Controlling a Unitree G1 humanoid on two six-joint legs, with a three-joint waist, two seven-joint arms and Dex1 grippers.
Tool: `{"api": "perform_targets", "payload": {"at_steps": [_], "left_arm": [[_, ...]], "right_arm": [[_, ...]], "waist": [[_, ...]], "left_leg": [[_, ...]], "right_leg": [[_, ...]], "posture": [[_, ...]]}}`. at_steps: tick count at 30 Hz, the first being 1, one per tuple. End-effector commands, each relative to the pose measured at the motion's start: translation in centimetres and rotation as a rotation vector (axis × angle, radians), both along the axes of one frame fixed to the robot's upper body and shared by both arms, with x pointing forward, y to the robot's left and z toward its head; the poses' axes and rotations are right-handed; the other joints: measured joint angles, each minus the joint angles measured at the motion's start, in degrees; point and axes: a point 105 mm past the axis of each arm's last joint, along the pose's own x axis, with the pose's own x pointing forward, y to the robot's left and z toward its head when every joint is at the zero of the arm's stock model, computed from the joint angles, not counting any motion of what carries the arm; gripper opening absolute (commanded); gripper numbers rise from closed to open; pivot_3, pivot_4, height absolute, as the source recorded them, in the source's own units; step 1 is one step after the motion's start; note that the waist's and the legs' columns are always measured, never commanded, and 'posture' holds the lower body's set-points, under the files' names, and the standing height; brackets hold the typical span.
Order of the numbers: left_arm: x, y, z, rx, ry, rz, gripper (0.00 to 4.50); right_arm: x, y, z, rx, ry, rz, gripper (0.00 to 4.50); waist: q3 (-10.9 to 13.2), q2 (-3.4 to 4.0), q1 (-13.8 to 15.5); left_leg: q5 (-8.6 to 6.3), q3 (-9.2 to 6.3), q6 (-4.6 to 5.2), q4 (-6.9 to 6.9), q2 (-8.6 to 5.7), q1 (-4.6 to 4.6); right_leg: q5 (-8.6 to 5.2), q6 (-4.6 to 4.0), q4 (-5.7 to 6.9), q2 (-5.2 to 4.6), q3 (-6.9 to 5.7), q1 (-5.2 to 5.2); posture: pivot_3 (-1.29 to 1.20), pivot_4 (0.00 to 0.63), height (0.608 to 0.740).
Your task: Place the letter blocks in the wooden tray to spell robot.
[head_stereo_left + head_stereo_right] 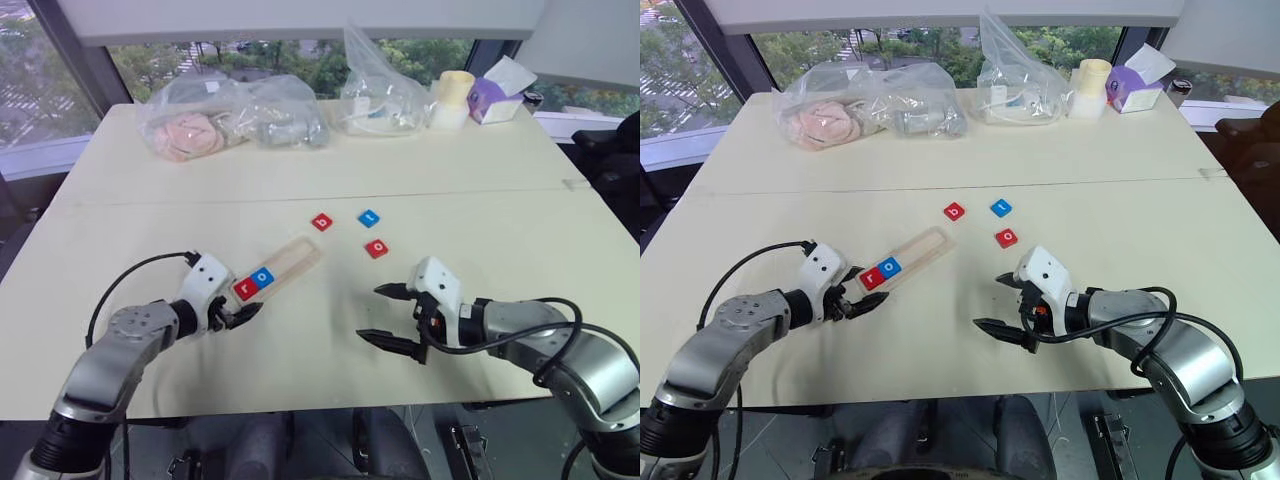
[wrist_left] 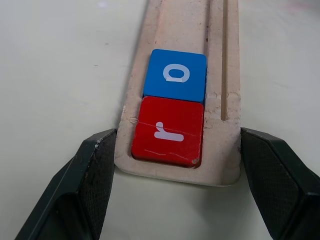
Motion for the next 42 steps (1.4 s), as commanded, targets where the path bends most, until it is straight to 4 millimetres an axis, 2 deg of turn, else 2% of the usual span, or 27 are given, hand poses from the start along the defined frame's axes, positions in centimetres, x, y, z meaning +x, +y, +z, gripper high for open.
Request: {"api": "perform_targets", "payload": {"at_steps": [1,5,8,13,19,21,22,28,31,34,40,42], "left_arm": [[-1.9,-1.3,1.9,-0.020,-0.026,-0.262,3.22],[-2.5,-0.9,2.1,0.068,-0.023,-0.449,3.22],[-0.1,-0.7,1.9,0.163,-0.062,-0.578,3.22],[3.9,-2.3,1.6,0.159,-0.109,-0.658,3.22],[5.3,-4.0,-0.1,0.170,-0.101,-0.750,3.22],[5.5,-4.2,-0.4,0.169,-0.088,-0.757,4.26],[5.5,-4.3,-0.4,0.164,-0.080,-0.758,4.47],[5.6,-4.7,0.1,0.116,-0.088,-0.730,4.47],[5.2,-4.2,0.9,0.081,-0.075,-0.693,4.47],[4.5,-3.5,2.1,0.026,-0.063,-0.643,4.47],[3.0,-0.8,6.1,-0.052,-0.074,-0.507,4.47],[2.8,0.4,7.6,-0.075,-0.087,-0.437,4.47]], "right_arm": [[0.1,0.0,1.2,0.014,-0.043,0.007,4.50],[0.4,-1.3,1.4,0.001,-0.042,-0.027,4.50],[0.3,-2.4,1.4,-0.016,-0.036,-0.058,4.50],[0.0,-2.9,1.3,-0.028,-0.042,-0.097,4.50],[-0.8,-2.6,1.3,-0.029,-0.043,-0.131,4.50],[-1.0,-2.6,1.3,-0.027,-0.042,-0.143,4.50],[-1.0,-2.7,1.3,-0.027,-0.042,-0.148,4.50],[-0.8,-2.9,1.3,-0.018,-0.046,-0.167,4.50],[1.1,-2.8,2.6,0.085,-0.081,-0.229,4.50],[4.1,-1.8,4.1,0.173,-0.134,-0.279,4.50],[11.2,2.5,4.6,0.203,-0.155,-0.356,4.50],[13.2,3.7,4.1,0.200,-0.137,-0.385,4.50]], "waist": [[0.0,-0.03,0.0],[0.0,-0.03,0.2],[0.0,-0.02,0.6],[0.1,-0.07,0.8],[0.1,-0.09,0.2],[0.1,-0.06,0.2],[0.1,-0.06,0.2],[0.1,-0.06,0.2],[0.1,-0.08,0.0],[0.1,-0.06,-0.5],[0.1,-0.08,-1.7],[0.1,-0.07,-1.7]], "left_leg": [[0.00,0.00,0.00,0.00,0.00,-0.03],[-0.01,0.00,-0.01,0.00,0.01,-0.09],[-0.03,0.12,-0.05,0.02,-0.01,-0.11],[-0.01,0.30,0.05,0.06,-0.02,-0.20],[-0.37,0.27,0.68,0.50,-0.02,-0.31],[-0.41,0.25,0.75,0.66,-0.01,-0.31],[-0.42,0.24,0.75,0.75,0.00,-0.31],[-0.43,0.23,0.73,0.82,0.07,-0.14],[-0.43,0.24,0.73,0.82,0.04,-0.14],[-0.43,0.24,0.73,0.82,0.06,-0.10],[-0.42,0.18,0.74,0.68,0.08,-0.14],[-0.42,0.19,0.74,0.64,0.08,-0.15]], "right_leg": [[0.00,-0.01,-0.01,0.00,0.00,-0.04],[0.00,-0.02,-0.02,-0.04,0.00,-0.10],[-0.01,0.00,-0.07,-0.14,-0.04,-0.04],[0.01,-0.02,-0.10,-0.20,-0.04,-0.04],[-0.05,0.12,0.06,0.03,-0.06,-0.03],[-0.05,0.12,0.13,0.06,-0.06,0.02],[-0.05,0.13,0.16,0.05,-0.07,0.07],[-0.02,0.18,0.01,-0.09,-0.07,0.38],[-0.01,0.19,0.00,-0.12,-0.06,0.38],[0.05,0.29,0.02,-0.09,-0.03,0.37],[0.06,0.26,0.16,0.05,-0.02,0.16],[0.06,0.26,0.19,0.11,-0.02,0.09]], "posture": [[0.00,0.150,0.740],[0.00,0.150,0.740],[0.00,0.150,0.740],[0.00,0.150,0.740],[0.00,0.150,0.740],[0.00,0.150,0.740],[0.00,0.150,0.740],[0.00,0.150,0.740],[0.00,0.150,0.740],[0.00,0.150,0.740],[0.00,0.150,0.740],[0.00,0.150,0.740]]}}
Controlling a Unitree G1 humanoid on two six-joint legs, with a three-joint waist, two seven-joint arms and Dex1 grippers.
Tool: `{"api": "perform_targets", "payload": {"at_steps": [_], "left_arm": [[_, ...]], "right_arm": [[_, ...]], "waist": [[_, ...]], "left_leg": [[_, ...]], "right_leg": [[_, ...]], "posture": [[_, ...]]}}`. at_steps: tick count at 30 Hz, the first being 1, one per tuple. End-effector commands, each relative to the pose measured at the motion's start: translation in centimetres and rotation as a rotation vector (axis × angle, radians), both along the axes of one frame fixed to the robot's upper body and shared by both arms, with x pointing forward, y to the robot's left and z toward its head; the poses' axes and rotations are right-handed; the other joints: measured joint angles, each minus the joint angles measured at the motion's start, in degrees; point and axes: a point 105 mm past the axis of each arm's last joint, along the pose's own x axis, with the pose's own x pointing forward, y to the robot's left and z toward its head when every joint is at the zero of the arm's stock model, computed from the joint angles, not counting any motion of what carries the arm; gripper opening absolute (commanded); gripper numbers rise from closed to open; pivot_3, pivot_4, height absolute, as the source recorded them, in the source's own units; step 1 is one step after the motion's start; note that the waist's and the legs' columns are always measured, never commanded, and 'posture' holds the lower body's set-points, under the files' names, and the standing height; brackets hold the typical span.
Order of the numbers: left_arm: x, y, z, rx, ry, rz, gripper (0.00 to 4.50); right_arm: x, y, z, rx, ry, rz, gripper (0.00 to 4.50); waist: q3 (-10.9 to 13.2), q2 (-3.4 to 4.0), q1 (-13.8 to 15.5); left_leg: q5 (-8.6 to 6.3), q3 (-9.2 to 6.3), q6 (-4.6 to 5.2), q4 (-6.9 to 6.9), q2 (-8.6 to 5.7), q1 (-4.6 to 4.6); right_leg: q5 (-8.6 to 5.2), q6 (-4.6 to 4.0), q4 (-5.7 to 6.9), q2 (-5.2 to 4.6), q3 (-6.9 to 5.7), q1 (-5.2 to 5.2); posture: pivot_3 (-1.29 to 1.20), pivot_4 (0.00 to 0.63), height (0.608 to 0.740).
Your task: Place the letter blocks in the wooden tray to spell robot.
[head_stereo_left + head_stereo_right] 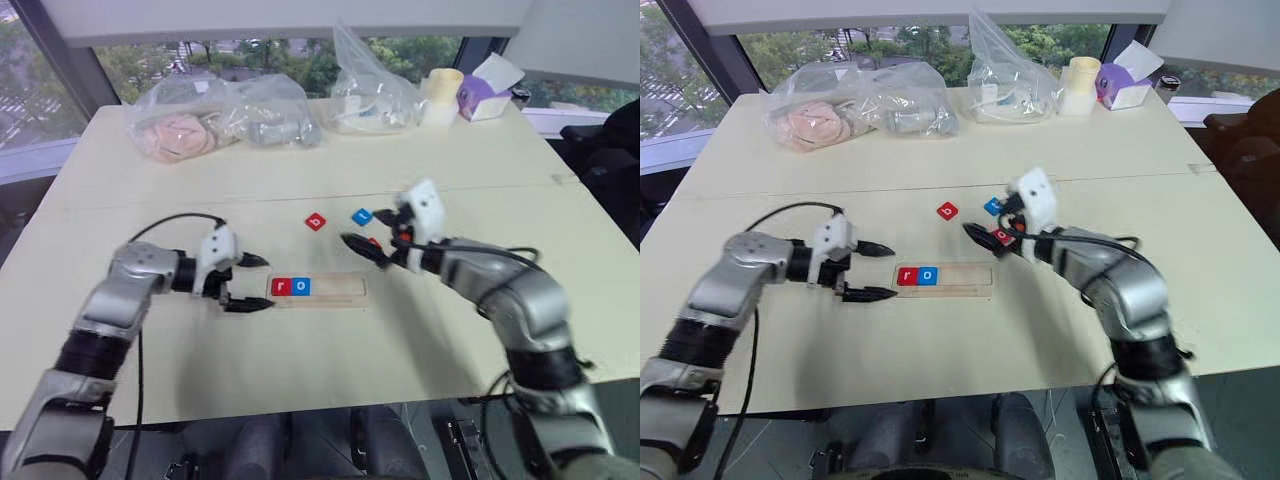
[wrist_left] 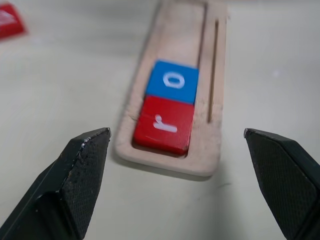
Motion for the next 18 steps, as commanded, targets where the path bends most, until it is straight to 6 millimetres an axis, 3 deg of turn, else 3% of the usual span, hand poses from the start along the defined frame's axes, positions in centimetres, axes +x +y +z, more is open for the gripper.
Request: {"api": "perform_targets", "payload": {"at_steps": [1,6,15,18], "left_arm": [[-0.3,2.1,3.8,-0.069,-0.051,0.118,4.47],[-1.4,4.9,6.4,-0.145,-0.061,0.296,4.47],[-3.5,6.0,6.4,-0.222,-0.041,0.450,4.47],[-3.7,5.6,6.0,-0.240,-0.041,0.475,4.50]], "right_arm": [[3.2,1.7,-0.4,-0.020,-0.007,-0.052,4.50],[5.9,4.7,-2.4,-0.101,0.000,-0.038,4.50],[7.7,7.4,-4.2,-0.128,0.024,-0.015,4.50],[8.0,7.8,-4.7,-0.132,0.026,-0.026,3.57]], "waist": [[0.0,0.00,-0.1],[0.0,0.03,0.1],[0.1,0.07,-0.3],[0.0,0.07,-0.5]], "left_leg": [[0.00,0.00,0.00,0.00,0.00,0.00],[0.01,0.03,0.00,0.01,-0.05,0.00],[0.01,0.01,-0.04,-0.01,-0.03,0.04],[0.01,0.01,-0.04,-0.07,-0.03,0.07]], "right_leg": [[0.00,0.01,0.04,0.02,0.00,0.00],[0.00,0.03,0.09,0.08,0.05,-0.02],[0.01,0.01,0.17,0.17,0.15,-0.07],[0.01,0.01,0.18,0.21,0.16,-0.09]], "posture": [[0.00,0.150,0.740],[0.00,0.150,0.740],[0.00,0.150,0.740],[0.00,0.150,0.740]]}}
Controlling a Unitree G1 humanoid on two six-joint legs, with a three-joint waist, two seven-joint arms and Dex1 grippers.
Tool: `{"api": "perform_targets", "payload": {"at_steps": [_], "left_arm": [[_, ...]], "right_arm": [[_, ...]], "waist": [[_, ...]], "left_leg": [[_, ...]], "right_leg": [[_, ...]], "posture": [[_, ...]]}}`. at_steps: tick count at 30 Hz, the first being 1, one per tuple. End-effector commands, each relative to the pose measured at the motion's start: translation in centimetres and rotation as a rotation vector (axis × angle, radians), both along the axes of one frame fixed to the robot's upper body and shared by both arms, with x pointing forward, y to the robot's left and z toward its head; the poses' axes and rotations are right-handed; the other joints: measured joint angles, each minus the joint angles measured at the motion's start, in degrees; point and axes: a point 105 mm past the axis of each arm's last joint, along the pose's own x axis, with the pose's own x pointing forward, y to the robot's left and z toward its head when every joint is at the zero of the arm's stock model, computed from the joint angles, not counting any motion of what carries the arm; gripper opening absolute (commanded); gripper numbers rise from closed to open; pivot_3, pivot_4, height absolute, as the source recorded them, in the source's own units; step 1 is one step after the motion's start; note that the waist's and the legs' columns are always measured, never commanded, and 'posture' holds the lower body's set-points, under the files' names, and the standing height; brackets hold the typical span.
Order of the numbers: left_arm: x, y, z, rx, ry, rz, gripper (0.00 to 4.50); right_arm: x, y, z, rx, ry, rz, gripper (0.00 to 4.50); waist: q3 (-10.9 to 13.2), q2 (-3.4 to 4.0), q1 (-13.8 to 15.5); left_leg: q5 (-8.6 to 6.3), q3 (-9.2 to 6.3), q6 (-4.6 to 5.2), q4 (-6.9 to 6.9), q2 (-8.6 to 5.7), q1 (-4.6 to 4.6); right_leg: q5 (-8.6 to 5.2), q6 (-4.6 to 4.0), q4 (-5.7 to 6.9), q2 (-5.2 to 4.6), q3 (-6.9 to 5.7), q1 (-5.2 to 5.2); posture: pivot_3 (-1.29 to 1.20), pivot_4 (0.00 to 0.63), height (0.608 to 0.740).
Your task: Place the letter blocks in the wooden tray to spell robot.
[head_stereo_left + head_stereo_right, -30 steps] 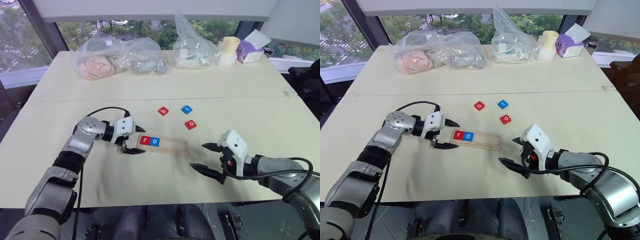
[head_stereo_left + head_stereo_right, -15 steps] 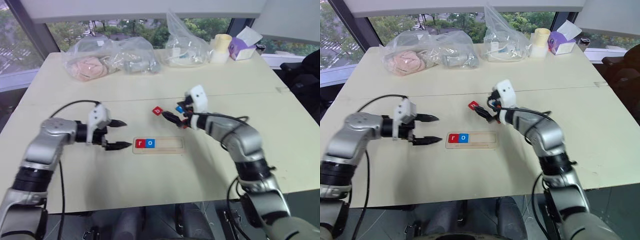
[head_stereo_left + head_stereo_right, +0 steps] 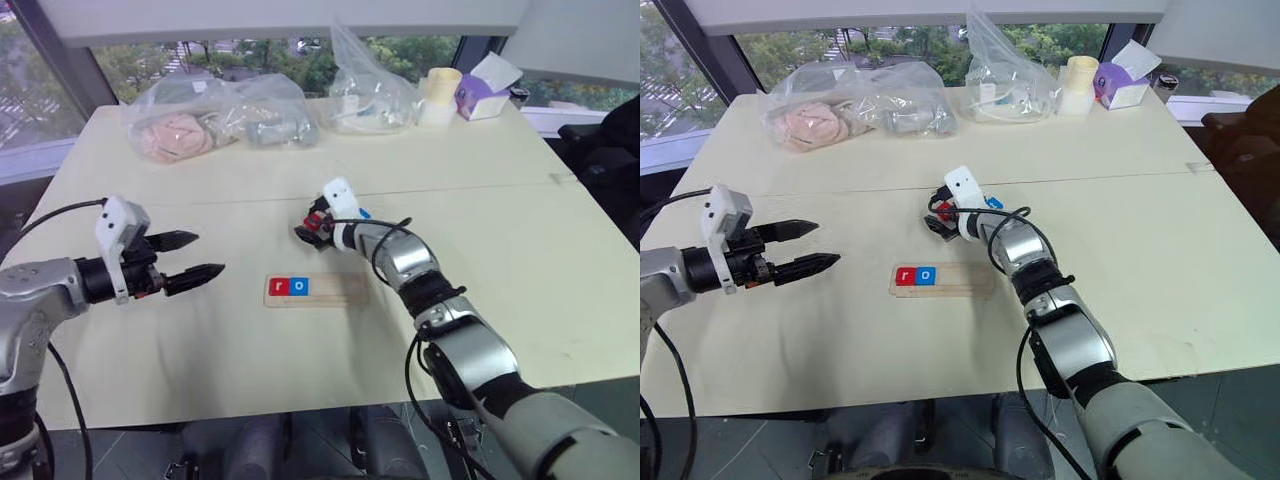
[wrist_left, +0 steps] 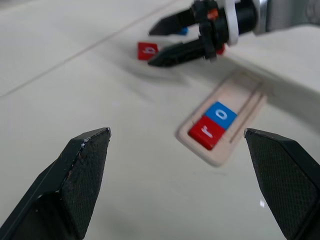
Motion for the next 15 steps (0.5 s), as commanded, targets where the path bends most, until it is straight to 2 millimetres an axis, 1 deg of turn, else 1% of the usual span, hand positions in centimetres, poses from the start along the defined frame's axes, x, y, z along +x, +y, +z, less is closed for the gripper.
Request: {"api": "perform_targets", "payload": {"at_steps": [1,4,5,8,9,10,11,13,15], "left_arm": [[-0.3,-0.4,0.7,-0.008,-0.040,0.019,4.50],[-0.2,-0.7,0.7,-0.009,-0.044,0.020,4.50],[-0.2,-0.7,0.8,-0.009,-0.045,0.022,4.50],[0.1,-1.0,1.0,-0.012,-0.055,0.019,4.50],[0.1,-1.3,1.0,-0.014,-0.058,0.007,4.50],[0.2,-1.9,1.1,-0.017,-0.062,-0.014,4.50],[0.2,-2.6,1.1,-0.020,-0.066,-0.037,4.50],[0.2,-4.1,1.3,-0.032,-0.077,-0.086,4.50],[0.3,-5.0,1.4,-0.031,-0.090,-0.112,4.50]], "right_arm": [[0.6,0.7,1.1,0.018,-0.047,0.003,3.05],[0.6,0.7,0.9,0.006,-0.047,0.011,1.48],[0.6,0.7,0.8,0.003,-0.048,0.011,1.16],[0.9,0.3,1.2,-0.001,-0.074,-0.002,1.17],[1.0,0.1,1.8,0.007,-0.096,-0.013,1.17],[1.1,-0.4,2.9,0.028,-0.135,-0.026,1.17],[1.1,-1.1,4.0,0.046,-0.171,-0.044,1.17],[0.3,-3.1,6.1,0.097,-0.228,-0.101,1.17],[-0.9,-5.0,7.5,0.122,-0.264,-0.167,1.17]], "waist": [[0.0,0.00,0.0],[0.0,0.00,0.0],[0.0,0.00,-0.1],[0.0,0.01,-0.3],[0.0,0.01,-0.3],[0.0,0.01,-0.3],[0.0,0.01,-0.3],[0.0,0.02,0.3],[0.0,0.02,0.6]], "left_leg": [[0.00,-0.01,-0.01,-0.02,0.00,0.00],[0.01,-0.02,-0.02,0.01,0.00,0.00],[0.01,-0.02,-0.02,0.00,0.00,0.00],[0.01,-0.02,-0.03,-0.02,0.00,0.00],[0.01,-0.02,-0.03,-0.03,0.00,0.00],[0.01,-0.02,-0.03,-0.02,0.00,0.00],[0.01,-0.03,-0.03,-0.02,0.00,-0.01],[0.01,-0.04,-0.03,-0.01,-0.01,-0.03],[0.01,-0.02,-0.03,-0.01,-0.02,-0.05]], "right_leg": [[0.00,0.00,0.02,0.01,0.00,-0.01],[0.00,-0.01,0.04,0.02,0.00,0.00],[0.00,-0.01,0.03,0.02,0.00,0.00],[-0.01,-0.01,0.04,0.02,0.00,-0.02],[0.00,-0.02,0.04,0.02,0.00,-0.02],[0.00,-0.02,0.04,0.02,0.00,-0.02],[0.00,-0.02,0.04,0.02,0.00,-0.02],[0.00,-0.01,0.03,0.01,0.00,-0.02],[0.00,0.01,0.02,-0.01,0.03,-0.03]], "posture": [[0.00,0.150,0.740],[0.00,0.150,0.740],[0.00,0.150,0.740],[0.00,0.150,0.740],[0.00,0.150,0.740],[0.00,0.150,0.740],[0.00,0.150,0.740],[0.00,0.150,0.740],[0.00,0.150,0.740]]}}
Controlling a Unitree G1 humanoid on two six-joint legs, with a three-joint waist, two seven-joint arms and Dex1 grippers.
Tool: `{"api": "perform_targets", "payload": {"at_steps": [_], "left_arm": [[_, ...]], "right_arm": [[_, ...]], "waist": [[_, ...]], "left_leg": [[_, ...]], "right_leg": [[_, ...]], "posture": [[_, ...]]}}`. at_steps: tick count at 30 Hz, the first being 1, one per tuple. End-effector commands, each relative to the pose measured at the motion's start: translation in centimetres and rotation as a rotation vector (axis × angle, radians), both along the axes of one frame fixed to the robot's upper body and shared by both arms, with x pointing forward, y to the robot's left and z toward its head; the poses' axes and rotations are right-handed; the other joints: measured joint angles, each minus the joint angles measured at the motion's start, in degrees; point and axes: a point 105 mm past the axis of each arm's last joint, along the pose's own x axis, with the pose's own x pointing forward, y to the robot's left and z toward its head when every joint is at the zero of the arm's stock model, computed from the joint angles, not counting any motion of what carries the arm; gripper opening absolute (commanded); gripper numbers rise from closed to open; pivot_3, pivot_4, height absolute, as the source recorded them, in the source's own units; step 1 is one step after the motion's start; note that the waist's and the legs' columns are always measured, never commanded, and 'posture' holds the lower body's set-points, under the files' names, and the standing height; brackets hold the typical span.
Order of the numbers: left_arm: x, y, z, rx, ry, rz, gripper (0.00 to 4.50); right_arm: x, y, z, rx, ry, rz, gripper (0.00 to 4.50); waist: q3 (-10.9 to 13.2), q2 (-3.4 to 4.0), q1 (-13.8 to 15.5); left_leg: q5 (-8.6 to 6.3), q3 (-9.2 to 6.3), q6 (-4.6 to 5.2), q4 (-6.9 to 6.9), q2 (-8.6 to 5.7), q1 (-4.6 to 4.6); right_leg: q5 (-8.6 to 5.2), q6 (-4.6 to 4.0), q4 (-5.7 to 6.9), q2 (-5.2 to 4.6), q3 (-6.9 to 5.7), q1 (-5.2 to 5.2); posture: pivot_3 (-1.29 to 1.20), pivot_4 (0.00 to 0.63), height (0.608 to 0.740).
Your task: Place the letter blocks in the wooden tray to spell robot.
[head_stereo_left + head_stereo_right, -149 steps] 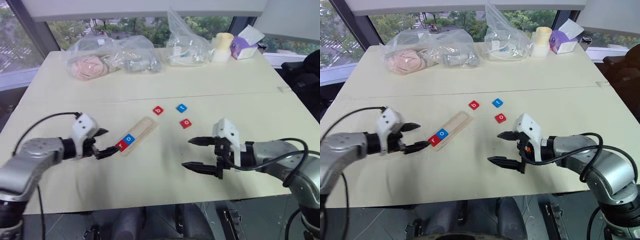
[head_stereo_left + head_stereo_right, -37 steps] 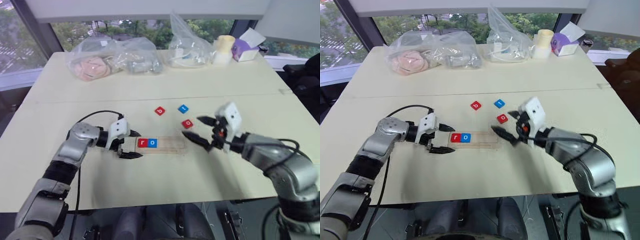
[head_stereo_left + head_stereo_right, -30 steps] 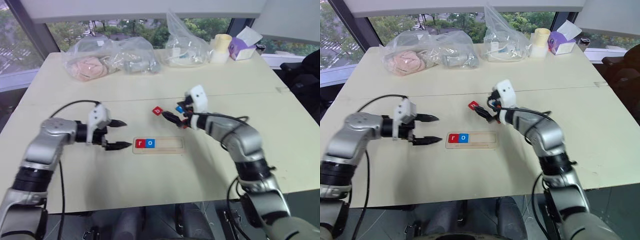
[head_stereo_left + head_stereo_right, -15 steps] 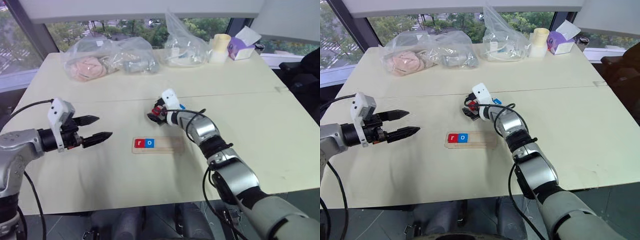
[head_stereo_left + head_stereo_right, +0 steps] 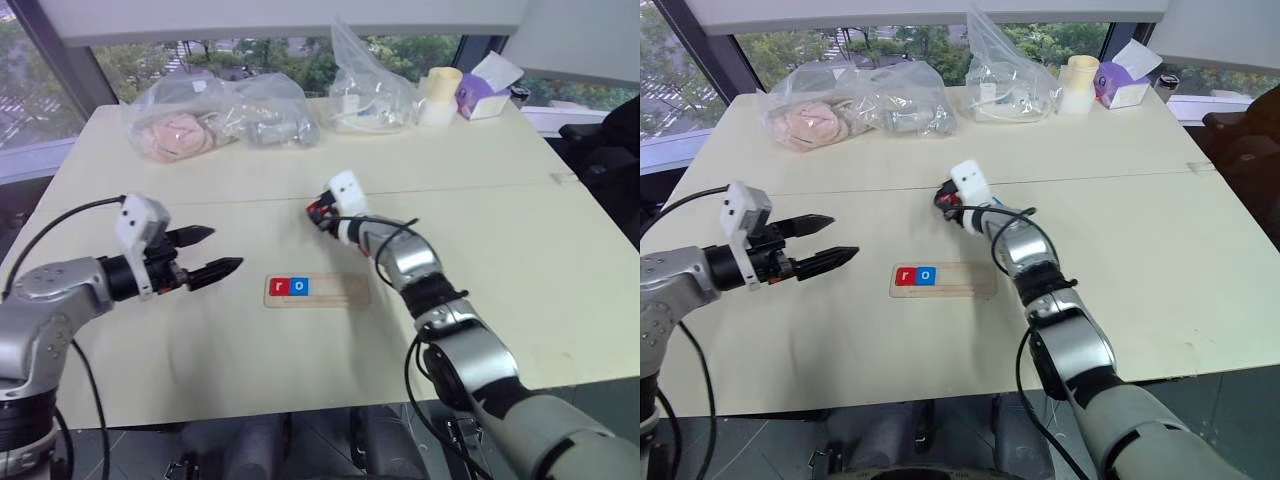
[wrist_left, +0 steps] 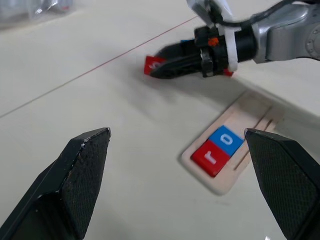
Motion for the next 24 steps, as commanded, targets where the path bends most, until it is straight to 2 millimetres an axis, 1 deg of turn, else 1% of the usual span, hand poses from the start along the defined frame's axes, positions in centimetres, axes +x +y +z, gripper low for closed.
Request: {"api": "perform_targets", "payload": {"at_steps": [1,2,4,5,7,10,12,13,15,17,19,24], "left_arm": [[-0.1,-1.9,0.9,0.006,-0.065,-0.060,4.50],[0.0,-2.3,0.9,0.008,-0.074,-0.068,4.50],[0.5,-3.6,1.1,-0.013,-0.097,-0.087,4.50],[0.6,-4.5,1.1,-0.036,-0.098,-0.106,4.50],[0.7,-5.8,1.3,-0.072,-0.098,-0.140,4.50],[0.4,-7.5,0.7,-0.085,-0.076,-0.204,4.50],[0.5,-8.0,0.1,-0.076,-0.062,-0.229,4.50],[0.5,-8.1,0.0,-0.071,-0.058,-0.235,4.50],[0.5,-8.1,-0.2,-0.064,-0.056,-0.242,4.50],[1.1,-8.2,-0.5,-0.063,-0.053,-0.242,4.50],[1.4,-8.3,-0.8,-0.062,-0.051,-0.246,4.50],[1.3,-8.5,-0.9,-0.075,-0.043,-0.256,4.50]], "right_arm": [[-1.8,-2.9,4.5,0.078,-0.110,-0.104,1.17],[-2.5,-3.7,4.8,0.088,-0.111,-0.136,1.17],[-4.3,-6.7,5.2,0.112,-0.113,-0.277,1.17],[-5.6,-8.1,5.1,0.129,-0.099,-0.359,1.17],[-7.7,-10.1,4.5,0.153,-0.054,-0.483,1.17],[-10.8,-12.3,2.3,0.137,0.051,-0.646,1.17],[-12.3,-12.9,0.7,0.132,0.130,-0.695,1.17],[-12.7,-12.9,0.2,0.133,0.155,-0.704,1.17],[-13.2,-13.0,-0.3,0.133,0.186,-0.716,1.17],[-14.0,-13.1,-2.1,0.158,0.269,-0.756,1.17],[-14.5,-13.0,-3.3,0.178,0.319,-0.784,1.17],[-14.4,-12.3,-4.0,0.207,0.340,-0.796,1.17]], "waist": [[0.0,0.00,0.2],[0.0,-0.01,0.2],[0.0,-0.01,0.4],[0.0,-0.01,0.3],[0.0,-0.01,0.5],[0.0,0.03,0.1],[-0.1,0.08,0.0],[-0.1,0.08,0.0],[0.0,0.11,-0.2],[-0.1,0.11,0.0],[-0.1,0.11,0.3],[0.0,0.15,0.2]], "left_leg": [[0.00,0.03,0.00,0.00,0.00,0.00],[0.00,0.03,0.00,0.00,0.00,0.00],[0.00,0.02,0.00,0.01,0.01,0.02],[0.00,0.01,0.00,0.03,0.01,0.03],[0.00,0.01,0.00,0.05,0.00,0.01],[0.00,0.04,0.00,0.05,0.01,0.02],[0.00,0.07,0.01,0.02,0.02,0.04],[0.00,0.06,0.01,0.01,0.03,0.04],[0.00,0.06,0.01,0.02,0.04,0.04],[-0.01,0.06,0.01,0.02,0.05,0.04],[-0.01,0.02,0.01,-0.01,0.05,0.02],[-0.01,0.04,0.00,0.02,0.03,-0.02]], "right_leg": [[0.00,0.00,0.00,0.00,0.03,-0.01],[-0.01,-0.01,0.01,0.00,0.03,-0.01],[-0.01,-0.02,0.04,0.01,0.03,-0.01],[-0.02,-0.03,0.06,0.01,0.03,0.01],[-0.02,-0.03,0.07,0.00,0.03,0.00],[-0.02,-0.03,0.05,0.00,0.04,0.00],[-0.03,-0.05,0.04,0.01,0.04,0.00],[-0.04,-0.06,0.05,0.02,0.04,-0.01],[-0.05,-0.07,0.04,0.03,0.04,-0.02],[-0.05,-0.07,0.01,0.02,0.04,-0.01],[-0.05,-0.07,-0.04,0.03,0.01,-0.01],[-0.04,-0.06,-0.18,-0.08,0.01,0.01]], "posture": [[0.00,0.150,0.740],[0.00,0.150,0.740],[0.00,0.150,0.740],[0.00,0.150,0.740],[0.00,0.150,0.740],[0.00,0.150,0.740],[0.00,0.150,0.740],[0.00,0.150,0.740],[0.00,0.150,0.740],[0.00,0.150,0.740],[0.00,0.150,0.740],[0.00,0.150,0.740]]}}
